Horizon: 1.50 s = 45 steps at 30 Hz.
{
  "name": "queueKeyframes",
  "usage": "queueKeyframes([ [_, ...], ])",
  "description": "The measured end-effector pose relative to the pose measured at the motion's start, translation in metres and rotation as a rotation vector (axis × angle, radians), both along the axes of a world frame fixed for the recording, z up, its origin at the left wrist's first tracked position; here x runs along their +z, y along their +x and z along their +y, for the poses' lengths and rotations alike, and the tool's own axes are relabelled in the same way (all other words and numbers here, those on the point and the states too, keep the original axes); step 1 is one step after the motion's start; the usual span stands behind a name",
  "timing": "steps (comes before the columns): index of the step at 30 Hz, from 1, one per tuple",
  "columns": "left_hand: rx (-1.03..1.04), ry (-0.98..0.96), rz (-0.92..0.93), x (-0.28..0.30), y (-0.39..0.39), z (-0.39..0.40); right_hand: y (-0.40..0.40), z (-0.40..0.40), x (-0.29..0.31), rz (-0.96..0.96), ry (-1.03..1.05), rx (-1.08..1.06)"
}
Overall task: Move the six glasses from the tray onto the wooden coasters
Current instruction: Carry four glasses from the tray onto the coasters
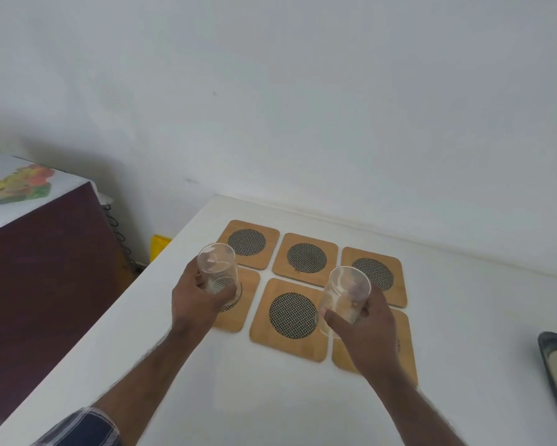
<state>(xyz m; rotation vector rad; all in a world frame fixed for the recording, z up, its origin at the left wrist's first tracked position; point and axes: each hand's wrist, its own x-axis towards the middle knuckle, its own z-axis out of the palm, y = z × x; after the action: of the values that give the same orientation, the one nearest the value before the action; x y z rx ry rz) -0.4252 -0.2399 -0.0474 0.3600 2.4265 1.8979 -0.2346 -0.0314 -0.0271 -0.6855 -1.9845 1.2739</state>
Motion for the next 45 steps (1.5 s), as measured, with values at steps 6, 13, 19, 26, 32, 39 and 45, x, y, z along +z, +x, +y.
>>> queueKeyframes([
  [6,-0.028,-0.005,-0.008,-0.011,-0.019,-0.008,-0.040,-0.013,-0.004,-0.006,-0.057,0.074],
  [13,-0.047,-0.038,-0.018,-0.025,-0.028,-0.011,-0.091,-0.019,-0.006,-0.032,-0.065,0.130],
  [19,-0.008,-0.102,-0.030,-0.035,-0.027,-0.009,-0.146,-0.009,-0.003,-0.042,-0.035,0.149],
  [26,0.041,-0.222,-0.028,-0.048,-0.026,-0.004,-0.207,-0.004,-0.004,-0.034,-0.002,0.201],
  [32,0.052,-0.231,-0.023,-0.053,-0.027,-0.005,-0.249,-0.001,-0.023,-0.047,-0.012,0.207],
  [39,0.043,-0.227,-0.022,-0.057,-0.028,-0.004,-0.277,-0.003,-0.036,-0.074,-0.051,0.227],
  [45,0.039,-0.210,-0.007,-0.056,-0.028,-0.003,-0.284,-0.004,-0.040,-0.079,-0.054,0.225],
])
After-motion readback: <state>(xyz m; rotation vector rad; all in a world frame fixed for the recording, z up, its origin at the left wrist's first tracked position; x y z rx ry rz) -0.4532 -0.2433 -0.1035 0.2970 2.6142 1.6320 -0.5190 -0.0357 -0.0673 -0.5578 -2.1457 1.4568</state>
